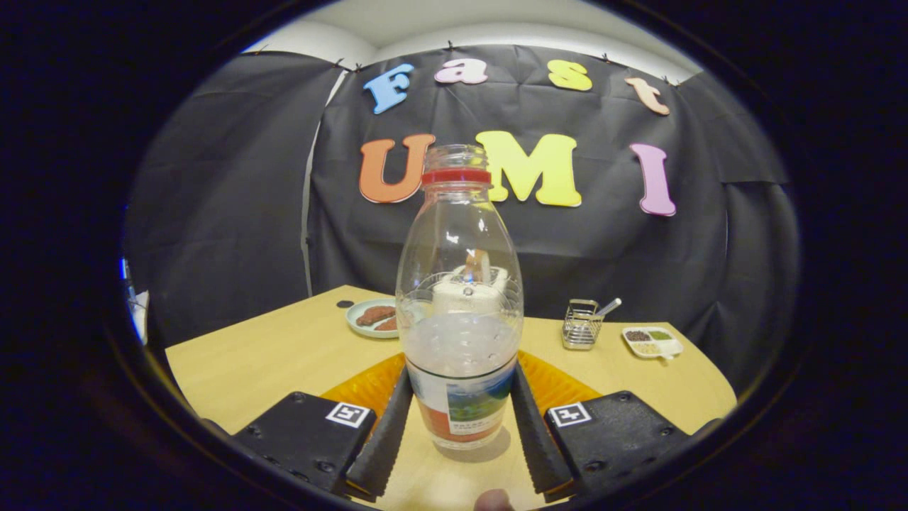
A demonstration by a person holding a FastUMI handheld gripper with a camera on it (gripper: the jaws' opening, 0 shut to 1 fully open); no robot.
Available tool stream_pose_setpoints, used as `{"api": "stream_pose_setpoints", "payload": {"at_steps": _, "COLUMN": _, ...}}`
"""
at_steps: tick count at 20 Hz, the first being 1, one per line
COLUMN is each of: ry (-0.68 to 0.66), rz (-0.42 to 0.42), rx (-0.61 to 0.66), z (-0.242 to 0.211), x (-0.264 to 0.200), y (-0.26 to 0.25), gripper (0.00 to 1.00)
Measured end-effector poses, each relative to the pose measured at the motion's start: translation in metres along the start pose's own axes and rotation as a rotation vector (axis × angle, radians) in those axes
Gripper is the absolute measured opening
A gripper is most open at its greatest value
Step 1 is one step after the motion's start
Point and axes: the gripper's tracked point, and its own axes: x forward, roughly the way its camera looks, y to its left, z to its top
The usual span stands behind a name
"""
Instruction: Take the bottle from table, then pour the juice into the cup, finally place the bottle on the coaster
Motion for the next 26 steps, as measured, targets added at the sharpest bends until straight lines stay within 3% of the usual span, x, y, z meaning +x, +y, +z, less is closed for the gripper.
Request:
{"api": "stream_pose_setpoints", "payload": {"at_steps": 7, "ry": 0.033, "rz": -0.046, "rx": 0.001, "z": -0.047, "x": 0.042, "y": -0.016, "gripper": 0.78}}
{"api": "stream_pose_setpoints", "payload": {"at_steps": 20, "ry": 0.034, "rz": -0.064, "rx": 0.024, "z": -0.072, "x": 0.053, "y": -0.026, "gripper": 0.82}}
{"api": "stream_pose_setpoints", "payload": {"at_steps": 26, "ry": 0.019, "rz": -0.091, "rx": 0.014, "z": -0.063, "x": 0.044, "y": -0.032, "gripper": 0.97}}
